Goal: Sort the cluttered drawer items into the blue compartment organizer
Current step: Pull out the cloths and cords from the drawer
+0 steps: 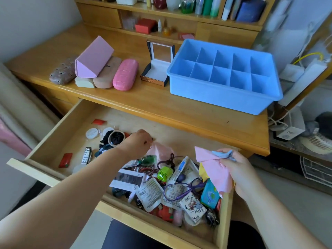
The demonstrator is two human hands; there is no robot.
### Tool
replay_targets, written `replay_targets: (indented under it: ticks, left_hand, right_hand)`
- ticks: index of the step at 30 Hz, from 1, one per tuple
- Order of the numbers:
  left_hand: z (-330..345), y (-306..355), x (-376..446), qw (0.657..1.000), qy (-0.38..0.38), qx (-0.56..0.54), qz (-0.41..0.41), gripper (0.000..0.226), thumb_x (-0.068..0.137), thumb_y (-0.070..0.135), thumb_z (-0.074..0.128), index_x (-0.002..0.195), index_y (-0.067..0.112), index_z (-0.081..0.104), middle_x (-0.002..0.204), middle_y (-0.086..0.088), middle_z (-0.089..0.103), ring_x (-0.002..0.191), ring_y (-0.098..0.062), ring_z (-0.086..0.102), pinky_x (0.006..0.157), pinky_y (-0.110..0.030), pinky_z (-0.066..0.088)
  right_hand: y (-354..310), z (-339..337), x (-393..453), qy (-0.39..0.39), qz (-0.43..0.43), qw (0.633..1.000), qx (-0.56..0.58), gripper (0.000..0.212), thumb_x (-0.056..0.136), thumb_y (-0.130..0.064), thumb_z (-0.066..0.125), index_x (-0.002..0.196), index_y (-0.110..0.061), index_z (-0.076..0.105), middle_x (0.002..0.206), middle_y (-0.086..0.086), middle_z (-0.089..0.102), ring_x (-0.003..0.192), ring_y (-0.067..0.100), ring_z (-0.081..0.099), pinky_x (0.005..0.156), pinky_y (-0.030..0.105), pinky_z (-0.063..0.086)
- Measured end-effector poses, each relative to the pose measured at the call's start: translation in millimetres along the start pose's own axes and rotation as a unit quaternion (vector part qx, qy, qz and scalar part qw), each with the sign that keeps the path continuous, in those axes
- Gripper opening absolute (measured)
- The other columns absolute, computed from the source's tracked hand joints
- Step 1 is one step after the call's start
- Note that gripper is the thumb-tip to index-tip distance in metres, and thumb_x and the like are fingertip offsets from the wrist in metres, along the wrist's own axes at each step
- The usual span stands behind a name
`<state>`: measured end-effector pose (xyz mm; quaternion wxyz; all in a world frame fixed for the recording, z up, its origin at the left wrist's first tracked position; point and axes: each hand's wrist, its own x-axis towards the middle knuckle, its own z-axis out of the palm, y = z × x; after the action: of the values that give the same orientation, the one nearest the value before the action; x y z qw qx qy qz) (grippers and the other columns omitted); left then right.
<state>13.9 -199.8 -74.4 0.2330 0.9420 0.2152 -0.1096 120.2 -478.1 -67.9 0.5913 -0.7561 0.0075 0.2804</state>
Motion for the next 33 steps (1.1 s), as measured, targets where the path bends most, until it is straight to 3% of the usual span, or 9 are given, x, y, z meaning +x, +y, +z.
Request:
replay_targets:
  ticks: [5,8,10,14,17,19,22,27,33]
  left_hand:
    - [-14,41,-27,0.955,0.105,-0.277,-0.028,0.019,0.092,0.013,0.043,0.079,0.019,0.054,0.062,0.005,0.051,0.044,-0.001,0.038,0.04,-0.011,0.029]
    - [4,80,-49,0.948,0.108,-0.295,0.043,0.015,0.094,0.013,0.044,0.081,0.019,0.05,0.063,0.005,0.049,0.046,-0.003,0.042,0.047,-0.022,0.035]
    - [28,103,-63,0.959,0.083,-0.24,0.125,0.01,0.091,0.01,0.047,0.085,0.014,0.054,0.078,-0.003,0.057,0.066,-0.016,0.053,0.06,-0.032,0.045]
    - [56,101,-74,0.946,0.033,-0.193,0.258,0.014,0.082,0.003,0.052,0.091,0.007,0.063,0.095,-0.006,0.061,0.088,-0.027,0.057,0.076,-0.037,0.048]
    - [59,50,-72,0.969,0.013,-0.14,0.202,0.035,0.085,0.017,0.06,0.119,0.018,0.057,0.126,-0.001,0.055,0.114,-0.019,0.053,0.094,-0.038,0.046]
    - [59,0,-67,0.988,-0.05,0.059,0.134,0.063,0.081,0.037,0.066,0.138,0.028,0.04,0.151,-0.004,0.028,0.139,-0.023,0.026,0.115,-0.048,0.023]
    - [50,-53,-60,0.958,-0.123,0.25,0.067,0.09,0.073,0.06,0.066,0.146,0.036,0.02,0.158,0.002,-0.009,0.145,-0.023,-0.008,0.116,-0.058,0.004]
    - [21,-98,-40,0.979,-0.004,0.201,0.013,0.045,0.085,0.039,0.062,0.127,0.025,0.051,0.139,0.0,0.037,0.125,-0.02,0.038,0.094,-0.038,0.048]
    - [-8,-137,-30,0.981,0.124,0.016,-0.15,0.05,0.08,0.038,0.071,0.116,0.018,0.042,0.103,-0.001,0.048,0.091,-0.025,0.058,0.07,-0.035,0.046]
  right_hand:
    - [-7,19,1,-0.009,0.042,0.996,0.08,0.023,0.089,-0.002,0.056,0.077,-0.02,0.064,0.074,-0.001,0.068,0.077,0.016,0.061,0.071,0.029,0.044]
    - [-7,30,0,-0.067,0.099,0.98,0.16,0.006,0.086,-0.02,0.063,0.082,-0.018,0.066,0.076,0.007,0.069,0.072,0.022,0.064,0.063,0.03,0.046]
    - [-4,36,-3,-0.129,0.146,0.96,0.203,0.026,0.08,-0.033,0.07,0.095,-0.013,0.066,0.083,0.013,0.071,0.07,0.026,0.067,0.059,0.033,0.051]
    - [10,43,-1,-0.068,0.146,0.978,0.134,0.026,0.072,-0.007,0.073,0.096,-0.005,0.063,0.072,0.016,0.071,0.058,0.028,0.068,0.05,0.033,0.053]
    - [22,40,6,-0.01,0.145,0.987,0.07,0.021,0.078,-0.002,0.069,0.098,-0.005,0.062,0.085,0.018,0.067,0.075,0.032,0.064,0.067,0.038,0.048]
    - [25,39,9,0.002,0.129,0.99,0.058,0.02,0.08,0.001,0.065,0.099,-0.006,0.061,0.089,0.017,0.065,0.078,0.03,0.062,0.066,0.034,0.046]
    - [29,44,10,-0.002,0.127,0.991,0.043,0.021,0.081,0.002,0.065,0.097,-0.013,0.062,0.086,0.013,0.066,0.079,0.028,0.062,0.064,0.033,0.046]
    - [28,49,11,-0.01,0.114,0.993,0.034,0.023,0.083,0.005,0.062,0.095,-0.014,0.062,0.085,0.011,0.066,0.078,0.025,0.061,0.063,0.032,0.045]
    - [26,35,16,0.008,0.096,0.995,0.018,0.023,0.079,0.005,0.065,0.089,-0.015,0.061,0.085,0.01,0.064,0.082,0.028,0.06,0.078,0.038,0.045]
